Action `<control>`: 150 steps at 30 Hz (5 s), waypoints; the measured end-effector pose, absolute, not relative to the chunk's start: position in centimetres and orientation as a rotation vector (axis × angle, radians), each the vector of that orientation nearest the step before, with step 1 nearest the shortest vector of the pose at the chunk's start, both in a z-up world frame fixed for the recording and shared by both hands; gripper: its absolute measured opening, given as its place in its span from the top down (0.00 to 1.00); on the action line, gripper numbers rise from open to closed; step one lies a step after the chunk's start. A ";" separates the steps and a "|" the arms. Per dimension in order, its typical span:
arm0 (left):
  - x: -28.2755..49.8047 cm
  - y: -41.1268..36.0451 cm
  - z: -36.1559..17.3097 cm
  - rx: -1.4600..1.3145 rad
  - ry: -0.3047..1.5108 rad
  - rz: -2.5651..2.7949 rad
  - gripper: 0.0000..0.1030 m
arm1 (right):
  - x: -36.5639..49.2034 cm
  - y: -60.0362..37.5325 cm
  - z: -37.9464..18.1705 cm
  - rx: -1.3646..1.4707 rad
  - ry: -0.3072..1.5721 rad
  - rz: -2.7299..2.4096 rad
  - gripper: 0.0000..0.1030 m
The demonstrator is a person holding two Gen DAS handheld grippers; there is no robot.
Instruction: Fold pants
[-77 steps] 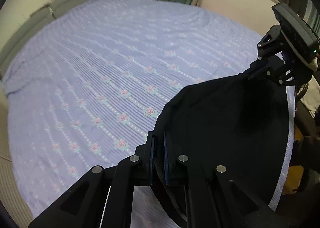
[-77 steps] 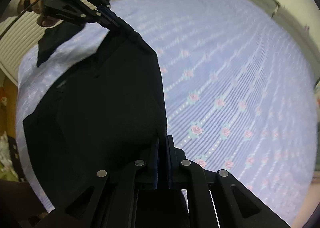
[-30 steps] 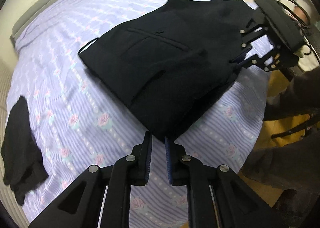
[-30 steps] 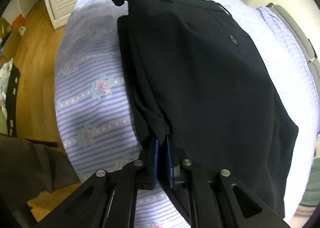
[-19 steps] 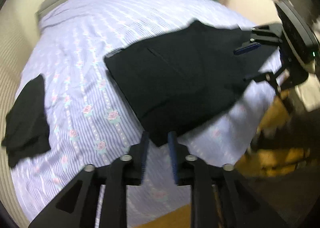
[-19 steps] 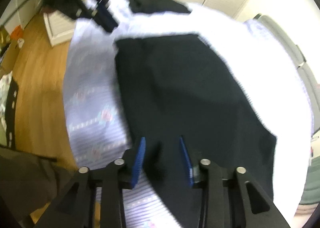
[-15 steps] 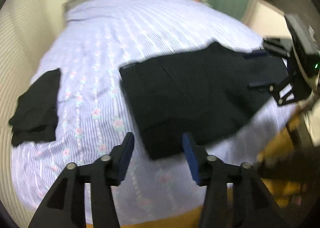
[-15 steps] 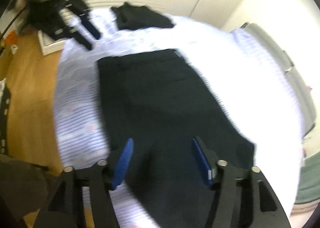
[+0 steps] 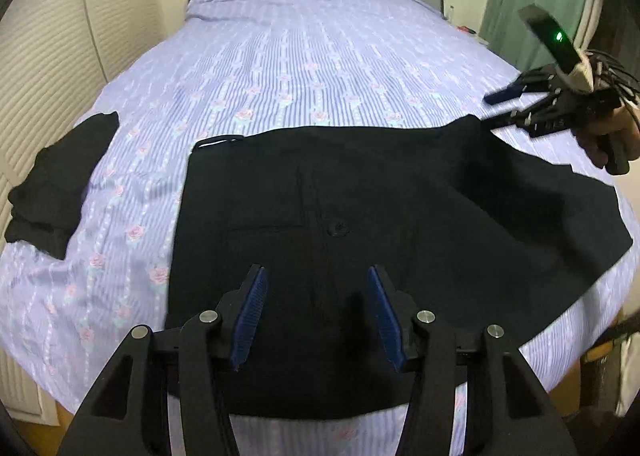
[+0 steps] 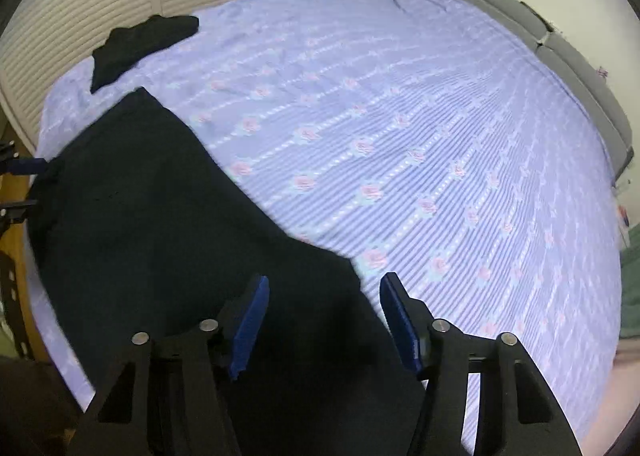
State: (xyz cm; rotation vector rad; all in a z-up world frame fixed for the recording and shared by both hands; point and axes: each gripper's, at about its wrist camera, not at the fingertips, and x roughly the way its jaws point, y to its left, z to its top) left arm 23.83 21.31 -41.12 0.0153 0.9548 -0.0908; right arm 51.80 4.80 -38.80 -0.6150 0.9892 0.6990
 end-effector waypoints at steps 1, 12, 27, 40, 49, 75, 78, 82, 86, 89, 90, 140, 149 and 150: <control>24.2 21.0 -41.3 0.013 0.958 -0.076 0.50 | 52.2 5.0 -39.6 -0.627 1.007 0.733 0.52; 28.7 18.1 -41.5 -0.070 0.965 0.020 0.50 | 55.0 2.9 -43.3 -0.452 1.160 0.821 0.94; 34.0 15.1 -41.6 -0.115 0.950 0.034 0.50 | 57.8 1.5 -43.4 -0.398 1.124 0.719 0.99; 27.7 19.7 -40.3 -0.123 0.892 0.114 0.46 | 48.9 0.5 -37.7 -0.222 0.916 0.462 0.48; 24.8 23.8 -44.3 -0.071 0.960 0.114 0.44 | 37.3 3.7 -40.7 -0.158 0.927 0.304 0.45; 21.5 14.5 -40.1 0.044 0.870 -0.004 0.43 | 31.1 -8.4 -41.4 -0.056 0.971 0.167 0.39; 20.5 12.9 -41.7 0.050 0.909 -0.001 0.43 | 30.1 -8.9 -41.5 -0.071 0.991 0.210 0.39; 19.0 13.1 -44.1 0.040 0.955 0.049 0.43 | 28.3 -8.6 -42.1 -0.094 1.023 0.262 0.39; 17.9 15.8 -46.8 -0.005 0.989 0.144 0.43 | 27.8 -7.7 -42.8 -0.103 1.042 0.314 0.39; 17.4 17.7 -48.2 -0.040 0.989 0.186 0.43 | 28.1 -6.1 -43.1 -0.137 1.046 0.362 0.39; 17.4 17.9 -48.2 -0.043 0.984 0.185 0.43 | 28.2 -5.5 -43.1 -0.151 1.044 0.375 0.39; 17.8 29.1 -49.7 -1.043 0.871 0.617 0.34 | 53.9 35.0 -46.2 -1.066 1.295 1.632 0.39; 19.0 29.4 -50.2 -1.003 0.871 0.574 0.31 | 54.6 36.8 -49.3 -1.014 1.524 1.700 0.40; 18.9 29.3 -50.1 -0.994 0.870 0.579 0.36 | 54.5 36.9 -49.4 -1.020 1.521 1.706 0.42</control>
